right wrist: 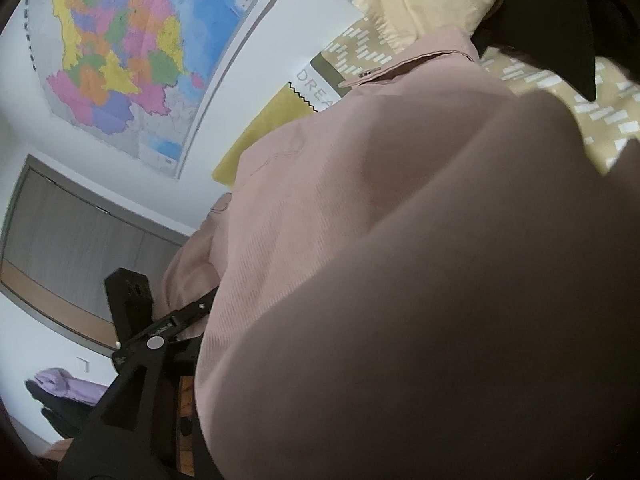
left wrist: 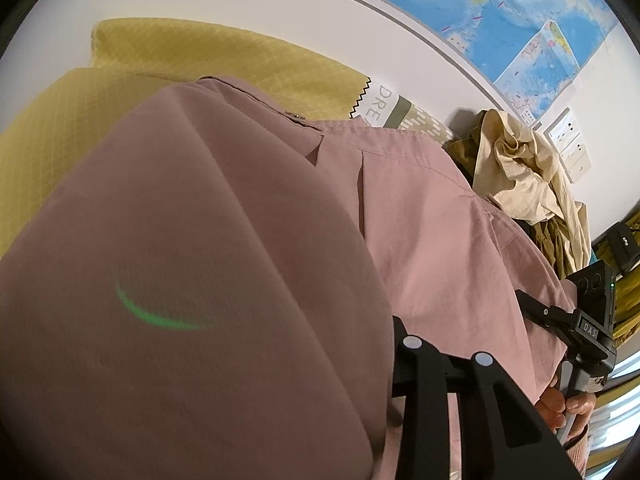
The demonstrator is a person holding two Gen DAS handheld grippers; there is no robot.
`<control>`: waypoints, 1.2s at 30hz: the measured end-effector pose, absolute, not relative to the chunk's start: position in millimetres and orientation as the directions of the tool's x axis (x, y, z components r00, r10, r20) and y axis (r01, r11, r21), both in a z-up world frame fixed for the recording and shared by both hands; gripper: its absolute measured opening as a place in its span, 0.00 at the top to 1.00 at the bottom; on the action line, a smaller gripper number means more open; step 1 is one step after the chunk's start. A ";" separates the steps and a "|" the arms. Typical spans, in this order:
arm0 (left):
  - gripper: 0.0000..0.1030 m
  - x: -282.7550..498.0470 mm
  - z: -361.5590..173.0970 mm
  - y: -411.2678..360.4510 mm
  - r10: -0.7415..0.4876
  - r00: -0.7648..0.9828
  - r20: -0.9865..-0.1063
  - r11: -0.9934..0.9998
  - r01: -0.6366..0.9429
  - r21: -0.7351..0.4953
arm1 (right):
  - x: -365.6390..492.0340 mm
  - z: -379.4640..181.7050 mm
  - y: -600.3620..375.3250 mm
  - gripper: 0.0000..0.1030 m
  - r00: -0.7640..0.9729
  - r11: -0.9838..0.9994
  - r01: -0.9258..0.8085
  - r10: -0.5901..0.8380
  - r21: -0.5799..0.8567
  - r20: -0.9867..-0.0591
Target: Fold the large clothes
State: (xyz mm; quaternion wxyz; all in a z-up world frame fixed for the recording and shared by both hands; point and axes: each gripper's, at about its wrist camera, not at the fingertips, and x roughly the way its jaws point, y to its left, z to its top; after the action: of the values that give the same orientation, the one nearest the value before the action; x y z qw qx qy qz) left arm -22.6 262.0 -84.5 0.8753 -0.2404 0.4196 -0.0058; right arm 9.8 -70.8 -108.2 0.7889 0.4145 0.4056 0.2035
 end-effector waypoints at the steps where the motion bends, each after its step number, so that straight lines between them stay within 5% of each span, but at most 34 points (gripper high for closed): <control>1: 0.65 -22.6 -84.7 262.3 -0.213 0.648 -0.731 0.884 -0.191 -0.427 | 9.8 -107.5 -69.7 0.55 0.585 0.575 0.010 0.660 0.818 -0.472; 5: 0.66 -22.0 -84.9 262.3 -0.212 0.649 -0.731 0.883 -0.192 -0.427 | 9.1 -107.3 -70.6 0.55 0.577 0.572 0.008 0.667 0.820 -0.472; 12: 0.72 -22.4 -84.5 264.4 -0.231 0.647 -0.726 0.869 -0.199 -0.454 | 1.1 -102.1 -83.2 0.74 0.586 0.571 0.005 0.664 0.821 -0.465; 29: 0.81 -33.8 -46.4 287.2 -0.281 0.693 -0.664 0.848 -0.146 -0.510 | -23.4 -59.7 -88.6 0.77 0.586 0.548 -0.110 0.709 0.829 -0.392; 33: 0.76 -27.2 -68.9 294.2 -0.300 0.649 -0.699 0.837 -0.172 -0.519 | -28.5 -77.2 -99.5 0.66 0.565 0.575 -0.046 0.689 0.817 -0.453; 35: 0.69 -26.7 -81.2 298.1 -0.314 0.636 -0.705 0.825 -0.185 -0.534 | -34.0 -85.0 -102.7 0.48 0.566 0.600 -0.011 0.663 0.800 -0.489; 36: 0.62 -26.7 -86.0 299.0 -0.325 0.630 -0.705 0.820 -0.184 -0.542 | -36.3 -88.7 -104.1 0.32 0.564 0.604 -0.003 0.659 0.797 -0.498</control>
State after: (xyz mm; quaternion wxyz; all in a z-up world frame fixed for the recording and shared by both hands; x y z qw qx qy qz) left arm -26.7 299.0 -86.0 0.8525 -0.2970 0.4281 -0.0415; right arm -36.3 -104.1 -88.7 0.7920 0.3930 0.4178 0.2090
